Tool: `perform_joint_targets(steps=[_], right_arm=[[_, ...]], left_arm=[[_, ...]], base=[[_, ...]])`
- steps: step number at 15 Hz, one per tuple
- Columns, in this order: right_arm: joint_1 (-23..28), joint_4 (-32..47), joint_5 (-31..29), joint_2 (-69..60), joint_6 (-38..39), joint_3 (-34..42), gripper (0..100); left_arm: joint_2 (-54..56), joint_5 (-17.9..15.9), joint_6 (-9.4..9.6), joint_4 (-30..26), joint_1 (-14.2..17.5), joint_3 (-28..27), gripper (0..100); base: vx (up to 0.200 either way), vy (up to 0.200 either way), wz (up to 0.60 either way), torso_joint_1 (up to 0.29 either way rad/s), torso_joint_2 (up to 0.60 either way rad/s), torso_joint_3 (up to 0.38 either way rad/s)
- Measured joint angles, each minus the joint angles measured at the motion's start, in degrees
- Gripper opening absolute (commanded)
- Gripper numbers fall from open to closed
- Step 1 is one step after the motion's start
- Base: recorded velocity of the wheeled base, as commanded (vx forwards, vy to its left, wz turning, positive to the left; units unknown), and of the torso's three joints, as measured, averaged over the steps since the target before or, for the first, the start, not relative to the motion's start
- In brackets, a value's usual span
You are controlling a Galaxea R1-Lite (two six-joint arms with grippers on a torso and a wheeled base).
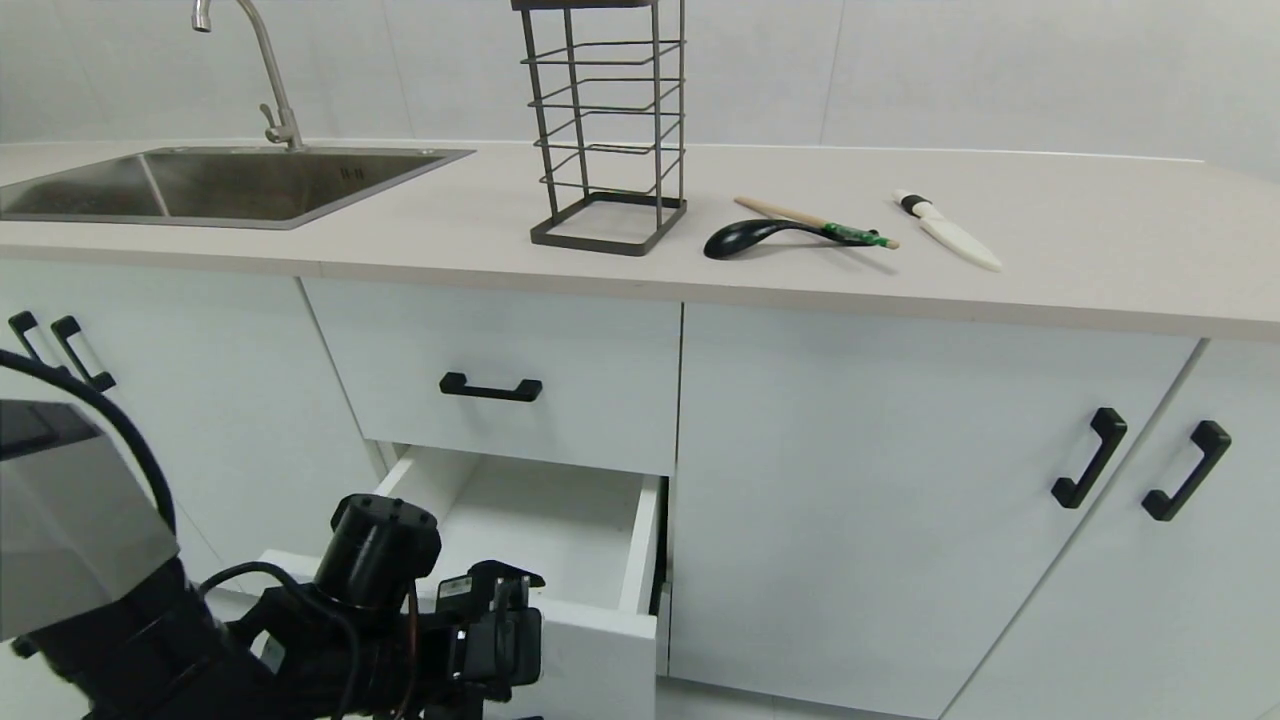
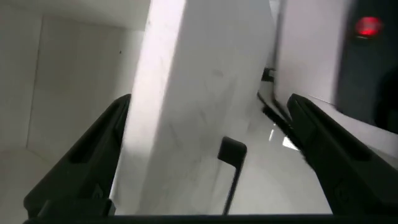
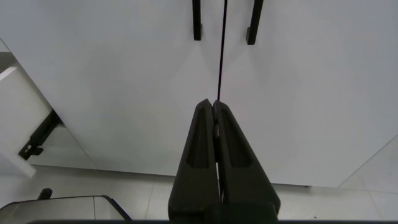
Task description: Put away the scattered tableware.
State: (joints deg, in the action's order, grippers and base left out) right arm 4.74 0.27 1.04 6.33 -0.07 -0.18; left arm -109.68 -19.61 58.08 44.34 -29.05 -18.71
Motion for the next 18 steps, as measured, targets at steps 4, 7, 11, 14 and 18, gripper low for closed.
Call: perform_joint_targets(steps=[4,7,11,14,18], right_arm=[[0.0,0.0,0.0,0.0,0.0,0.0,0],[0.0,0.0,0.0,0.0,0.0,0.0,0],[0.0,0.0,0.0,0.0,0.0,0.0,0],[0.0,0.0,0.0,0.0,0.0,0.0,0],[0.0,0.0,0.0,0.0,0.0,0.0,0]], left_arm=[[4.5,-0.1,0.00,-0.5,-1.6,2.2,100],[6.4,-0.1,-0.02,-0.5,-1.6,3.7,100],[10.8,0.0,-0.60,-0.9,-2.0,8.0,100],[16.3,0.0,-4.64,-1.3,-4.6,9.0,100],[30.6,1.0,-23.13,-0.9,-7.1,9.5,100]], base=[[0.000,0.000,0.00,0.000,0.00,0.000],[0.000,0.000,0.00,0.000,0.00,0.000],[0.000,0.000,0.00,0.000,0.00,0.000],[0.000,0.000,0.00,0.000,0.00,0.000],[0.000,0.000,0.00,0.000,0.00,0.000]])
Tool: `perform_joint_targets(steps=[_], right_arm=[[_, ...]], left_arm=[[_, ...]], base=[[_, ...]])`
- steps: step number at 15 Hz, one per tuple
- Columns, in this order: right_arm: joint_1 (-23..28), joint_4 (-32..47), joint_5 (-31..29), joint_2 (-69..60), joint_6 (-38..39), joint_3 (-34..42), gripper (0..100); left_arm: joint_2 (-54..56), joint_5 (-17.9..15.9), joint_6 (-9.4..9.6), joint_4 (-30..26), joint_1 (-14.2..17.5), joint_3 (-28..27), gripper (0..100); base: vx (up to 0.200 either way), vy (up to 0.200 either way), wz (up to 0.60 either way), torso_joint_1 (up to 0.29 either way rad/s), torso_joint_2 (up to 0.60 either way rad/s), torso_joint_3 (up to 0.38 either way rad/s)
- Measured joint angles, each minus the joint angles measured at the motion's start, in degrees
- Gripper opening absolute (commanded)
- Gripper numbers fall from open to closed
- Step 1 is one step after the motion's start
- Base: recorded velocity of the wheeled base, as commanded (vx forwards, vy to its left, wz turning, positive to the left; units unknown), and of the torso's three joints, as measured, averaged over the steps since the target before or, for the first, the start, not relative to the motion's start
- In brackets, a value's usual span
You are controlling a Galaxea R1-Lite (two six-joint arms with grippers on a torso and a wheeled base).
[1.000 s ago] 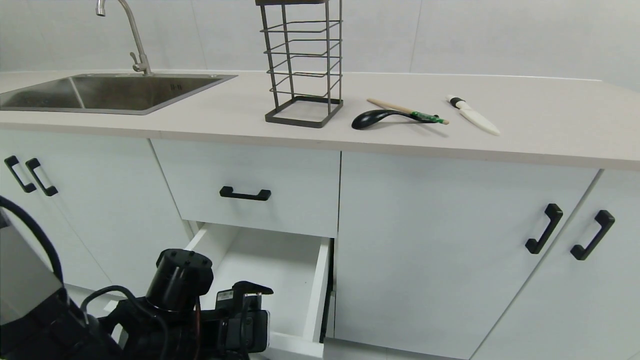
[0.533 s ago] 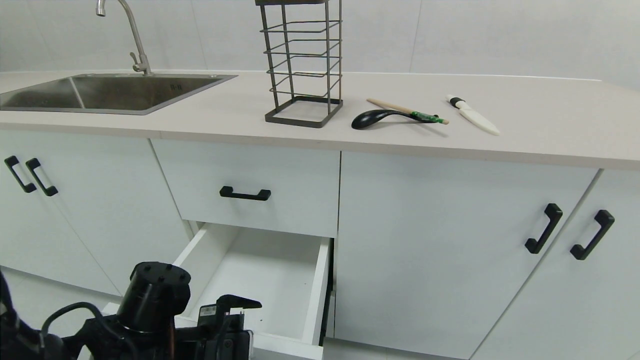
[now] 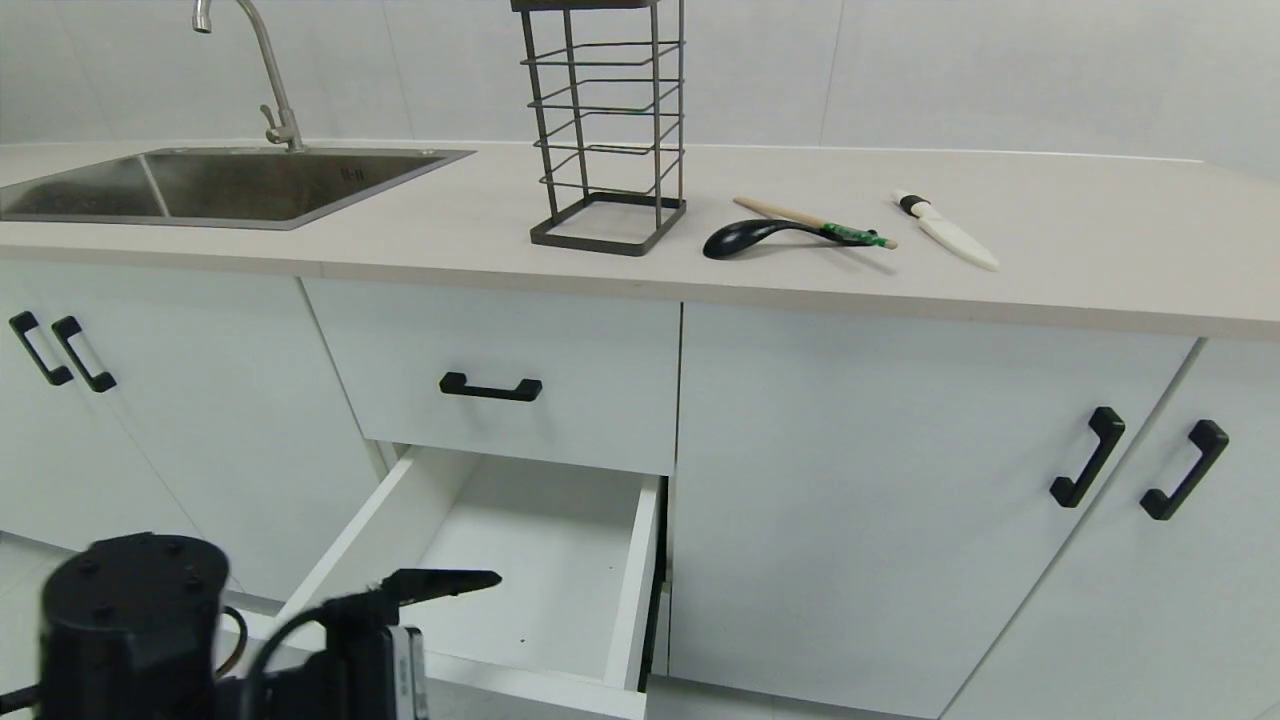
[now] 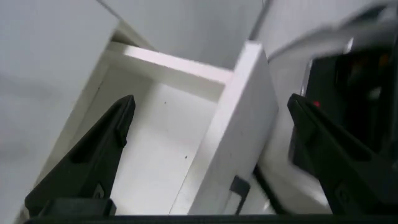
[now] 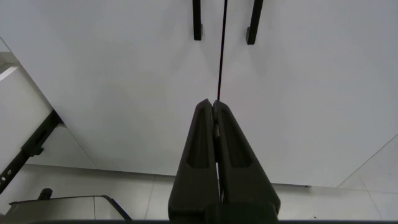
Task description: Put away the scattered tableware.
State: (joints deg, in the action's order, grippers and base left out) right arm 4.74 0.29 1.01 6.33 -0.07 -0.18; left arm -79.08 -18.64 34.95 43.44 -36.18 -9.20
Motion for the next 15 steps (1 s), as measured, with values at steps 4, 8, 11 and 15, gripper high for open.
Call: perform_joint_targets(steps=[4,8,11,15], right_arm=[[0.0,0.0,0.0,0.0,0.0,0.0,0],[0.0,0.0,0.0,0.0,0.0,0.0,0],[0.0,0.0,0.0,0.0,0.0,0.0,0],[0.0,0.0,0.0,0.0,0.0,0.0,0]], left_arm=[[12.2,1.1,-13.28,0.3,6.5,0.3,100],[30.3,2.6,-15.03,-4.4,14.5,3.6,100],[43.1,5.2,-21.16,-16.0,25.9,4.2,100],[58.2,5.8,-25.32,-21.6,33.4,7.3,100]], base=[[0.000,0.000,0.00,0.000,0.00,0.000],[0.000,0.000,0.00,0.000,0.00,0.000],[0.000,0.000,0.00,0.000,0.00,0.000],[0.000,0.000,0.00,0.000,0.00,0.000]])
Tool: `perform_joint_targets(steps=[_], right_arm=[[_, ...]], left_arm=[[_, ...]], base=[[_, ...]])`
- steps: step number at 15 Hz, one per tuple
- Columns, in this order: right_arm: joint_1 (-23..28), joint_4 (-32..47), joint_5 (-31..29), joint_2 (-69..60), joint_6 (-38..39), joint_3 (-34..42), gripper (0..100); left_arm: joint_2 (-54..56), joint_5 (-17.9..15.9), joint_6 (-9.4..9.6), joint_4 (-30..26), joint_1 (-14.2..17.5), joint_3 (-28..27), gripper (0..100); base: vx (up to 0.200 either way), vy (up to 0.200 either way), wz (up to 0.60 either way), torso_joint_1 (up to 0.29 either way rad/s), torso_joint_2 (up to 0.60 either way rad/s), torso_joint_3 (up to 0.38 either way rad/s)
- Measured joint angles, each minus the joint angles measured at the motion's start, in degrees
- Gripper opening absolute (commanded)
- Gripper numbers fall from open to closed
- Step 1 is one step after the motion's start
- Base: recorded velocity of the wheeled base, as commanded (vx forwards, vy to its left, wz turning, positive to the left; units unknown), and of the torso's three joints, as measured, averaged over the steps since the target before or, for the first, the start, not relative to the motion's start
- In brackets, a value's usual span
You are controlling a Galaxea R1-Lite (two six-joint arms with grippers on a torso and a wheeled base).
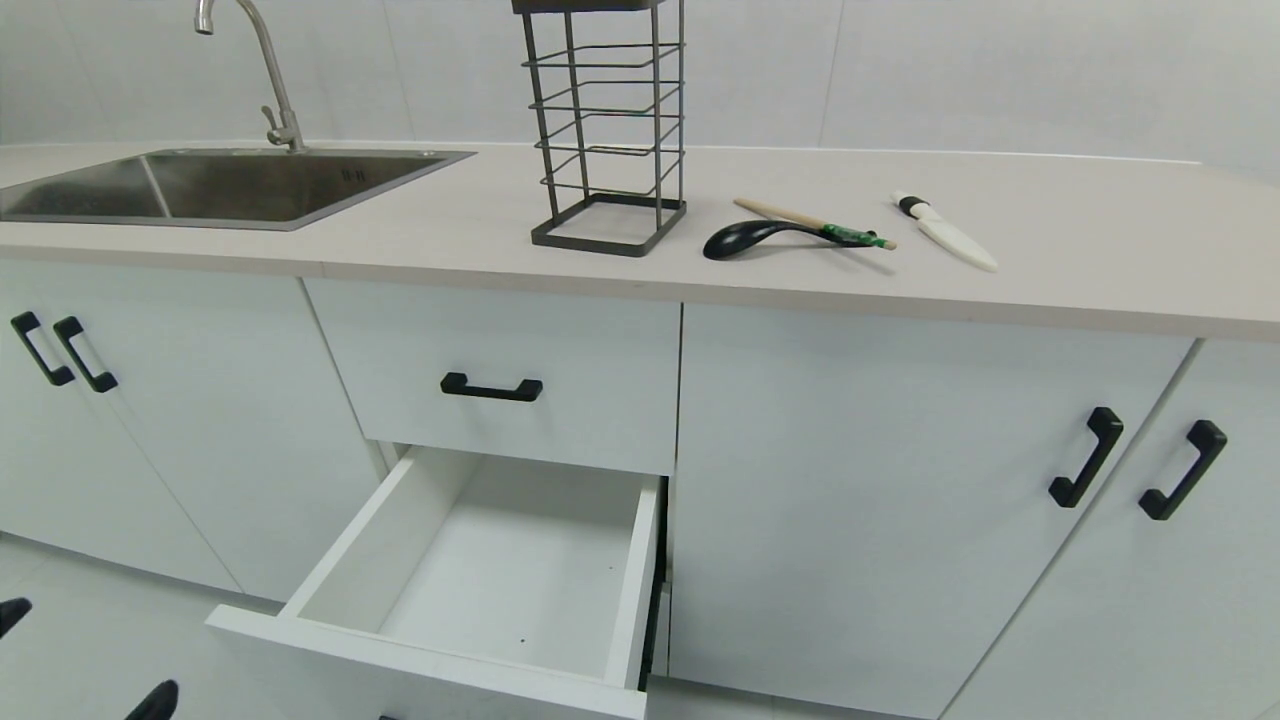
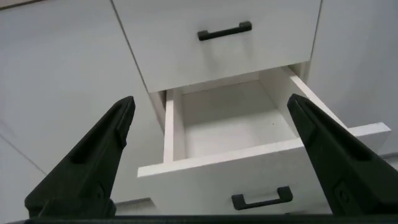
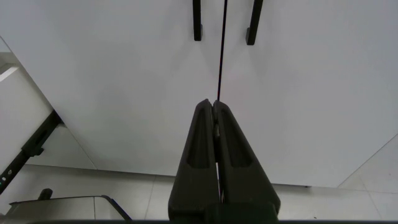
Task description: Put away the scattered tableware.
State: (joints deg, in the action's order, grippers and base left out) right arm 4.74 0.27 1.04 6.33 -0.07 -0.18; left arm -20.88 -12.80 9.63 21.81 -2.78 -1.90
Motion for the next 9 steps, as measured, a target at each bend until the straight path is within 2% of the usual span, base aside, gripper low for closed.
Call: perform_joint_targets(steps=[2,3,5,8,9], right_arm=[[0.0,0.0,0.0,0.0,0.0,0.0,0],[0.0,0.0,0.0,0.0,0.0,0.0,0],[0.0,0.0,0.0,0.0,0.0,0.0,0],[0.0,0.0,0.0,0.0,0.0,0.0,0],[0.0,0.0,0.0,0.0,0.0,0.0,0]], left_arm=[[7.3,0.4,-0.93,-5.6,1.3,1.0,100],[12.0,1.0,-1.72,-12.7,2.0,1.4,100],[16.7,2.7,-2.68,-18.1,2.5,1.7,100],[20.0,16.2,-4.39,-18.4,2.8,1.8,100],[20.4,17.8,-4.49,-18.3,2.8,1.8,100]], base=[[0.000,0.000,0.00,0.000,0.00,0.000],[0.000,0.000,0.00,0.000,0.00,0.000],[0.000,0.000,0.00,0.000,0.00,0.000],[0.000,0.000,0.00,0.000,0.00,0.000],[0.000,0.000,0.00,0.000,0.00,0.000]])
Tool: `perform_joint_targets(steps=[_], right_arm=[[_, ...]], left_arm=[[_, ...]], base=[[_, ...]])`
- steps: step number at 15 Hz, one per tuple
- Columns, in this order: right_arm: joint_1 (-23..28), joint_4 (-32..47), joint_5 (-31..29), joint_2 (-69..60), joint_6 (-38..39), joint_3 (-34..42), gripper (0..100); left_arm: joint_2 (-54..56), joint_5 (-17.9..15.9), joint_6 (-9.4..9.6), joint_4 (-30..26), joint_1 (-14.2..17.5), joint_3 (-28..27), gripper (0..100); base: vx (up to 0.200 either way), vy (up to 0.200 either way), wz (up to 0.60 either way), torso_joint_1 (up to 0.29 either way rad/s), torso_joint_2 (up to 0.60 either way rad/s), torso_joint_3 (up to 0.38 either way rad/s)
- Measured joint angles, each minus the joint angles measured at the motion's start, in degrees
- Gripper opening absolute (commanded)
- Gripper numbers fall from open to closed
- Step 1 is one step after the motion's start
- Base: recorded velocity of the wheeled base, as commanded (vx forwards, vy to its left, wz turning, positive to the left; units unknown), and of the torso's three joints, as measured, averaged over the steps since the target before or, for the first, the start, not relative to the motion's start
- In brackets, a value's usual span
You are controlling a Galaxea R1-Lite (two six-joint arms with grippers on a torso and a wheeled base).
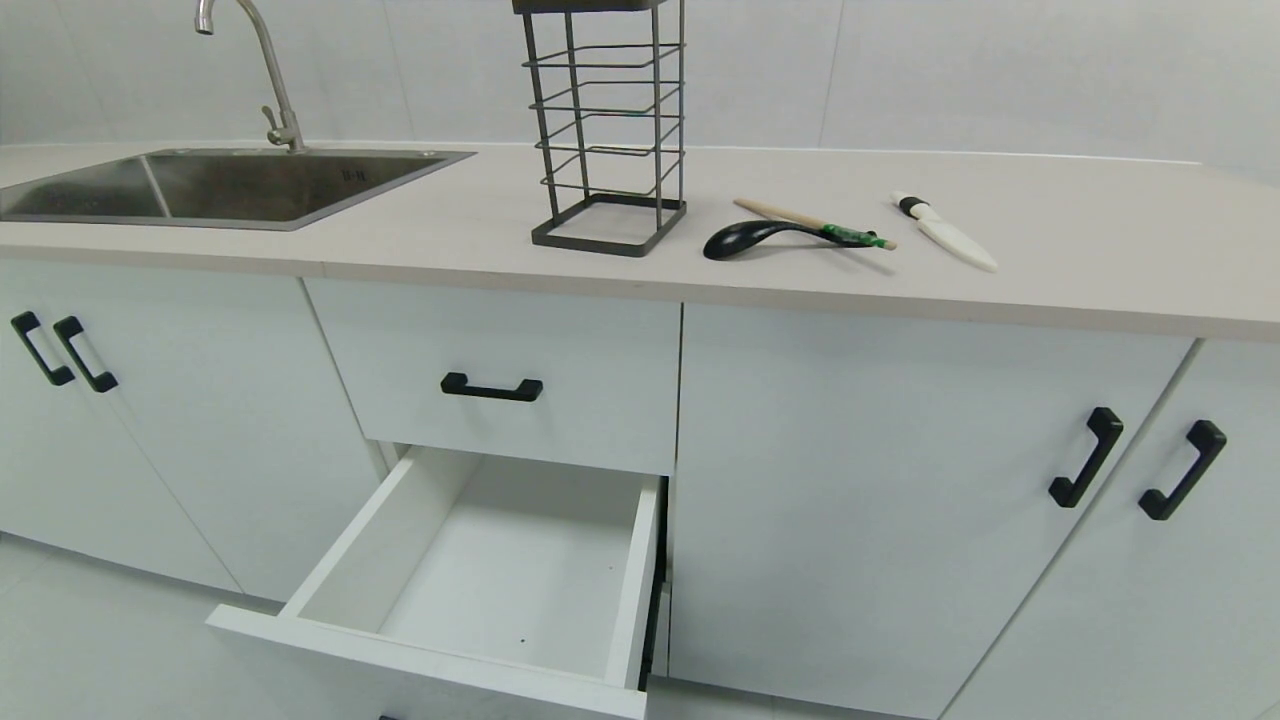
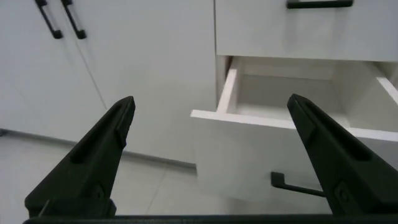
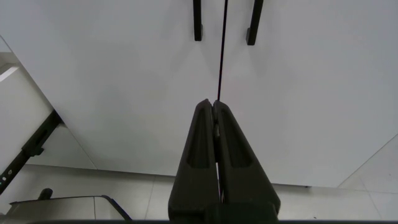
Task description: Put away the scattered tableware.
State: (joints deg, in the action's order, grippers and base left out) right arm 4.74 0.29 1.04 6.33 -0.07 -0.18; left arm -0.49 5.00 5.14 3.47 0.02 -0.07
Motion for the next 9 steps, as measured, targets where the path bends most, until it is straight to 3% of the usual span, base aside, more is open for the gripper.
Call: perform_joint_targets(steps=[1,3,9], right_arm=[[0.0,0.0,0.0,0.0,0.0,0.0,0],[0.0,0.0,0.0,0.0,0.0,0.0,0],[0.0,0.0,0.0,0.0,0.0,0.0,0]], left_arm=[[0.3,-1.9,-0.39,0.0,0.0,0.0,100],[0.5,-8.5,-3.91,-3.4,0.0,0.1,100],[0.6,-8.0,-5.17,-3.4,0.0,0.1,100]], base=[[0.000,0.000,0.00,0.000,0.00,0.000],[0.000,0.000,0.00,0.000,0.00,0.000],[0.000,0.000,0.00,0.000,0.00,0.000]])
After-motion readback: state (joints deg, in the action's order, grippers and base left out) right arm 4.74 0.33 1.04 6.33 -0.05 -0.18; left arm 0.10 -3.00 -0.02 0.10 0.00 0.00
